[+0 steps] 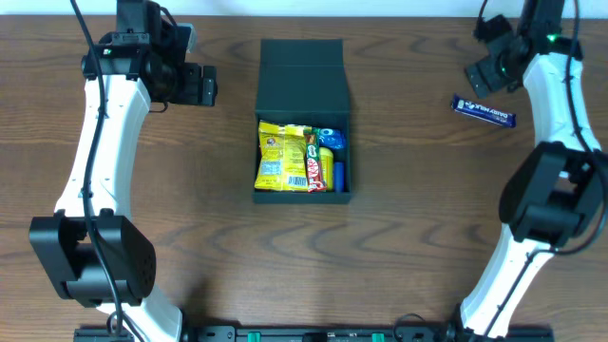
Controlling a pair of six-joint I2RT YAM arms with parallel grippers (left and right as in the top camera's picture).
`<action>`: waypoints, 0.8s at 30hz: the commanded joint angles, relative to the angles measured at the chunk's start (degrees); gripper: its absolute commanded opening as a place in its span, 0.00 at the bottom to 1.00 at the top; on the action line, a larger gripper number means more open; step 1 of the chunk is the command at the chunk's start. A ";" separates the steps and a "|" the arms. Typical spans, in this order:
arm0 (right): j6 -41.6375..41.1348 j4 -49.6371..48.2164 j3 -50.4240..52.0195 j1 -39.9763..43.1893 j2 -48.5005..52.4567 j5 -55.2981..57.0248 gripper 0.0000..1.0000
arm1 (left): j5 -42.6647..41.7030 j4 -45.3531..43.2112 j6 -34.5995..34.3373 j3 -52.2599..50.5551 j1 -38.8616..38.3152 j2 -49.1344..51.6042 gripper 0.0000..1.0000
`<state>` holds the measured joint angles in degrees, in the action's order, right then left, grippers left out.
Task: Pack container
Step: 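Move the right gripper to the blue candy bar on the right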
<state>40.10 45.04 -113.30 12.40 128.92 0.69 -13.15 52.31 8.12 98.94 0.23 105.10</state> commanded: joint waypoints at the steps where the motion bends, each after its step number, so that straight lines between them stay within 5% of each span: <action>1: 7.04 -0.81 -0.26 0.85 4.55 -1.16 0.98 | -0.37 0.17 -2.25 1.40 0.11 -1.46 0.95; 17: 8.74 -0.07 -0.26 2.03 10.38 -6.97 0.94 | -0.39 0.15 -7.13 1.40 0.11 -1.46 0.95; 24: 2.34 1.29 -0.28 1.77 7.13 -10.54 0.95 | -0.37 0.13 -8.22 1.40 0.13 -1.46 0.95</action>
<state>45.34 45.78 -113.47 14.13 136.79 -5.80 -13.32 52.34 1.02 98.94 0.23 105.10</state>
